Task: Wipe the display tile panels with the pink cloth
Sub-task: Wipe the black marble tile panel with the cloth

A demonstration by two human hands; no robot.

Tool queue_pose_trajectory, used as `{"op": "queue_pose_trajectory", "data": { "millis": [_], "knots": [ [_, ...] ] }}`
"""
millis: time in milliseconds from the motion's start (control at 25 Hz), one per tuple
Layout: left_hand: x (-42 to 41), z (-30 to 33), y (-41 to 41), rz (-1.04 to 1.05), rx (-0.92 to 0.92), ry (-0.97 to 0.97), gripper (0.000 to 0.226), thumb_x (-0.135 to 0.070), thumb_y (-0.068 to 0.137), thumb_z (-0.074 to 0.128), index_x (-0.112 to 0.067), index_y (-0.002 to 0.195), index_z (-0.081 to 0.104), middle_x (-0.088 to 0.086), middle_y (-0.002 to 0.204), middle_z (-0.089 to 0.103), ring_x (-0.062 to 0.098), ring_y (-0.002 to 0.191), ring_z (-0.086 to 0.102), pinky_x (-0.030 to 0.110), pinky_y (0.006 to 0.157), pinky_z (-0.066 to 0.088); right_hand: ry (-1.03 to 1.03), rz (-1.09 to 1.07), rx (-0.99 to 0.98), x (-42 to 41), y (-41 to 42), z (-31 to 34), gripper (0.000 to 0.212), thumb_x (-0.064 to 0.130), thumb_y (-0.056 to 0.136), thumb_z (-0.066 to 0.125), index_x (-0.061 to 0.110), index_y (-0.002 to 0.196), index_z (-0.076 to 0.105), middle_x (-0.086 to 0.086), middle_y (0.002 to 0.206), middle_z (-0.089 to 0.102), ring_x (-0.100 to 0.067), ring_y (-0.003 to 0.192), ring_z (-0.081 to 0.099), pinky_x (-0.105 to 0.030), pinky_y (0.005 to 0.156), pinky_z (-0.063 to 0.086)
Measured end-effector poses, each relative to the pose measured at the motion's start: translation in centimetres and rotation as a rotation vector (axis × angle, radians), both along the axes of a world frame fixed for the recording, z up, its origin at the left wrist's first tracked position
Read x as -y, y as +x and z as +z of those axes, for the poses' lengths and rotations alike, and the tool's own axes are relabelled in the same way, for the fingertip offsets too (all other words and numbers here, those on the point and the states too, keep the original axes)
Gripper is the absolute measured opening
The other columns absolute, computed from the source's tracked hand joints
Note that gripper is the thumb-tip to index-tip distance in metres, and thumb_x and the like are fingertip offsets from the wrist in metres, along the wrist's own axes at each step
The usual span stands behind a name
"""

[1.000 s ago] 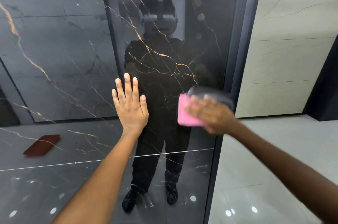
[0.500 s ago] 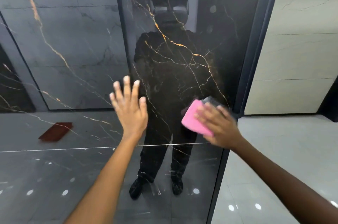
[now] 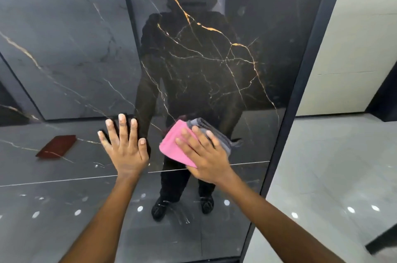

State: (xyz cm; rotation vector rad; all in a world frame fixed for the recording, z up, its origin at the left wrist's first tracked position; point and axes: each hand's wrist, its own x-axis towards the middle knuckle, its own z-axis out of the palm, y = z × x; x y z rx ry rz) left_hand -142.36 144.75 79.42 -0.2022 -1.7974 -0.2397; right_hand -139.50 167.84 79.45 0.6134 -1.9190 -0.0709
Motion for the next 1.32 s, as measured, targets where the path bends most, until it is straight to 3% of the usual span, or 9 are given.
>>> {"op": "queue_pose_trajectory", "data": {
  "millis": [240, 360, 560, 720, 840, 960, 1040, 1160, 1320],
  "knots": [
    [-0.7, 1.0, 0.3, 0.001, 0.079, 0.039, 0.053, -0.038, 0.106, 0.015, -0.031, 0.157, 0.003, -0.011, 0.164, -0.005, 0.018, 0.151, -0.008, 0.045, 0.12, -0.007, -0.518, -0.237, 0.188, -8.7, 2.4, -3.9, 0.082, 0.049, 0.091, 0.039, 0.022, 0.154, -0.006, -0.002, 0.161, -0.017, -0.027, 0.149, -0.01, -0.05, 0.112, 0.016],
    [-1.1, 0.6, 1.7, -0.063, 0.161, 0.069, 0.051, -0.037, 0.106, 0.019, -0.034, 0.156, 0.009, -0.013, 0.164, -0.005, 0.016, 0.151, -0.007, 0.042, 0.121, -0.007, -0.305, -0.15, 0.173, 1.8, 2.7, -5.4, 0.09, 0.041, 0.077, 0.041, 0.017, 0.154, 0.002, -0.012, 0.16, -0.015, -0.043, 0.139, 0.014, -0.051, 0.095, 0.037],
    [9.6, 0.0, 3.7, 0.134, 0.161, 0.363, 0.049, -0.027, 0.102, 0.035, -0.008, 0.146, 0.033, 0.025, 0.157, 0.022, 0.039, 0.147, 0.011, 0.037, 0.119, -0.008, -0.013, 0.01, 0.103, 7.5, 0.7, 0.2, 0.088, 0.049, 0.071, 0.05, 0.022, 0.151, 0.024, -0.014, 0.147, 0.032, -0.028, 0.126, 0.039, -0.035, 0.085, 0.033],
    [20.5, 0.4, 3.7, 0.226, 0.226, 0.303, 0.053, -0.024, 0.098, 0.039, -0.007, 0.148, 0.032, 0.022, 0.16, 0.017, 0.045, 0.146, 0.012, 0.036, 0.119, -0.01, -0.266, -0.07, 0.107, 3.9, 1.3, -3.9, 0.075, 0.052, 0.09, 0.035, 0.025, 0.155, 0.01, -0.023, 0.146, 0.018, -0.035, 0.127, 0.031, -0.041, 0.083, 0.031],
    [24.0, 0.2, 2.0, 0.134, 0.193, 0.152, 0.054, -0.039, 0.104, 0.026, -0.018, 0.154, 0.023, 0.028, 0.155, 0.014, 0.049, 0.142, 0.007, 0.039, 0.12, -0.007, -0.48, -0.183, 0.185, 14.2, 1.6, -4.8, 0.076, 0.052, 0.091, 0.033, 0.019, 0.154, 0.009, -0.032, 0.138, 0.023, -0.044, 0.119, 0.032, -0.043, 0.084, 0.028],
    [24.8, 0.2, 0.8, 0.092, 0.115, 0.083, 0.054, -0.048, 0.104, 0.016, -0.034, 0.156, 0.007, 0.015, 0.161, 0.002, 0.044, 0.14, 0.002, 0.04, 0.12, -0.006, -0.082, -0.019, 0.111, 27.3, 0.8, -1.3, 0.08, 0.054, 0.069, 0.054, 0.024, 0.141, 0.034, -0.017, 0.139, 0.034, -0.032, 0.123, 0.036, -0.038, 0.087, 0.03],
    [25.0, 0.1, 0.6, 0.065, 0.08, 0.072, 0.054, -0.048, 0.104, 0.016, -0.036, 0.156, 0.006, -0.002, 0.165, -0.005, 0.041, 0.141, 0.003, 0.04, 0.119, -0.004, 0.002, 0.082, 0.108, 29.4, 0.1, 0.5, 0.068, 0.046, 0.076, 0.051, 0.026, 0.14, 0.038, -0.009, 0.152, 0.025, -0.024, 0.139, 0.024, -0.038, 0.092, 0.03],
    [25.7, -0.4, 0.3, 0.011, 0.07, 0.094, 0.055, -0.046, 0.104, 0.017, -0.036, 0.156, 0.006, -0.007, 0.165, -0.005, 0.03, 0.151, -0.004, 0.042, 0.119, -0.004, -0.405, 0.126, 0.027, 23.1, 0.0, 1.2, 0.052, 0.038, 0.094, 0.039, 0.03, 0.145, 0.033, 0.002, 0.156, 0.023, -0.016, 0.146, 0.014, -0.038, 0.104, 0.024],
    [25.6, 0.4, 0.3, -0.011, 0.08, 0.116, 0.055, -0.043, 0.104, 0.019, -0.035, 0.157, 0.005, -0.007, 0.164, -0.005, 0.022, 0.151, -0.008, 0.043, 0.12, -0.005, -0.874, -0.085, -0.017, 20.3, 0.2, 4.9, 0.08, 0.029, 0.085, 0.047, 0.034, 0.154, 0.006, -0.007, 0.159, 0.011, -0.017, 0.149, 0.0, -0.042, 0.117, 0.008]
  ]
}}
